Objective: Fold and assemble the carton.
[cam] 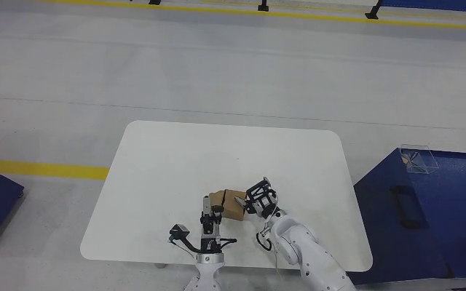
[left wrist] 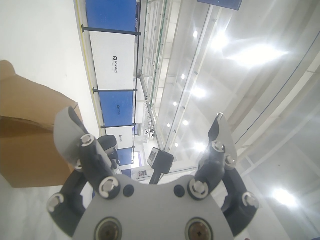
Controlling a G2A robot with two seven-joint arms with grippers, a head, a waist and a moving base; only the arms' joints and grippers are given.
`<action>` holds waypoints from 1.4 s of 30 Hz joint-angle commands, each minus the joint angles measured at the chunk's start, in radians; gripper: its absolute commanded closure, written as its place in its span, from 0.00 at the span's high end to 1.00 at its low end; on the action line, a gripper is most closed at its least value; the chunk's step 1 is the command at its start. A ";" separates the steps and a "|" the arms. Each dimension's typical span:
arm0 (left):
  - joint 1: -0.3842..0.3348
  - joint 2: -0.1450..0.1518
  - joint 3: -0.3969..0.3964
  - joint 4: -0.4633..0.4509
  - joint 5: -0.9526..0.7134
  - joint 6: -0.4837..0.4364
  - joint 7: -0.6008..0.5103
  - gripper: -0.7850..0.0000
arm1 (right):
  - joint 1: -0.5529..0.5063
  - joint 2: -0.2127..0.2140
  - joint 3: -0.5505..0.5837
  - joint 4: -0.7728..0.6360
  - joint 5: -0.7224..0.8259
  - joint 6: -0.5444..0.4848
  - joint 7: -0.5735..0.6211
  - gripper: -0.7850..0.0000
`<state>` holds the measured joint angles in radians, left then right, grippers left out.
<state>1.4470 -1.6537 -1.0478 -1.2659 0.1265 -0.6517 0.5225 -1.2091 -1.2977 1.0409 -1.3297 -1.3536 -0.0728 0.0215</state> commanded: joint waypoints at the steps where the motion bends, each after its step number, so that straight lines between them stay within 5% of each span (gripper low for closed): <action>1: 0.003 -0.002 0.000 -0.001 -0.027 0.028 -0.009 1.00 | -0.002 0.000 0.003 -0.001 0.000 -0.001 -0.001 1.00; 7: 0.014 -0.001 -0.027 -0.033 -0.173 0.205 -0.089 1.00 | -0.007 -0.001 0.010 -0.002 -0.006 -0.004 -0.001 1.00; 17: -0.035 -0.015 -0.037 0.022 -0.205 0.297 -0.026 1.00 | -0.011 -0.005 0.011 -0.003 -0.016 -0.012 -0.001 1.00; 32: -0.109 -0.038 -0.046 0.108 -0.268 0.268 -0.005 1.00 | -0.017 -0.010 0.021 -0.003 -0.020 -0.018 -0.001 1.00; 42: -0.102 -0.039 -0.062 0.086 -0.209 0.114 -0.022 1.00 | -0.014 -0.015 0.021 -0.003 -0.024 -0.014 0.008 1.00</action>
<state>1.3429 -1.6928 -1.1092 -1.1741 -0.0932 -0.5261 0.5028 -1.2236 -1.3119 1.0623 -1.3334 -1.3766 -0.0880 0.0287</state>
